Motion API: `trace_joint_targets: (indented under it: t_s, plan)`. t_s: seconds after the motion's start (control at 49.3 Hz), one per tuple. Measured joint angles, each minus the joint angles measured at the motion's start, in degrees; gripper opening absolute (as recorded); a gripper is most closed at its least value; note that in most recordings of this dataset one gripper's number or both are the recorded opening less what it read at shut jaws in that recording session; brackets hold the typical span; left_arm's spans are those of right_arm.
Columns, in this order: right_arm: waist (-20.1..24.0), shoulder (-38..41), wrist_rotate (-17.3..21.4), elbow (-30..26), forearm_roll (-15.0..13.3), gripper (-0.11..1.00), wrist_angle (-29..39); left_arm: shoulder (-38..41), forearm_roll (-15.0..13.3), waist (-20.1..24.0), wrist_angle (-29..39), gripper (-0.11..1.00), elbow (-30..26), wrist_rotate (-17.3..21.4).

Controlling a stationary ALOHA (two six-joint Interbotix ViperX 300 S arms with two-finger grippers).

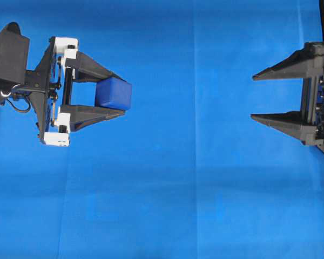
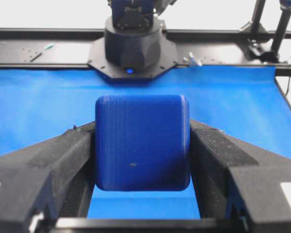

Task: Handover the blue block to the right arm after grasping it with the left arm, then place it in the designated position.
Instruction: 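Rotate the right gripper and open it toward the held cube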

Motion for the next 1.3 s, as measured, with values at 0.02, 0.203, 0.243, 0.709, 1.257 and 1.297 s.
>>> trace_joint_targets:
  t_s: [0.02,0.203,0.243,0.709,1.257,1.297]
  plan:
    - [0.0,-0.1,-1.0,-0.2,-1.1,0.95,-0.1,0.0,0.0,0.0,0.0,0.49,0.0,0.0]
    - [0.0,-0.1,-9.1,-1.3,-11.0,0.95,0.0,0.0,0.0,-0.3,0.0,0.49,0.0,0.0]
    - [0.0,-0.1,-10.4,-1.4,-12.7,0.95,-0.1,0.0,0.0,-0.3,0.0,0.49,0.0,0.0]
    - [3.3,0.6,-18.8,-2.0,-30.1,0.93,3.3,0.0,0.0,-0.4,-0.4,0.49,0.0,0.0]
    - [4.4,1.8,-18.8,-2.1,-30.3,0.92,6.1,0.0,-0.1,-0.4,-0.5,0.49,0.0,0.0]
    - [4.4,1.8,-18.8,-2.0,-30.3,0.92,6.1,0.0,-0.1,-0.4,-0.5,0.49,0.0,0.0]
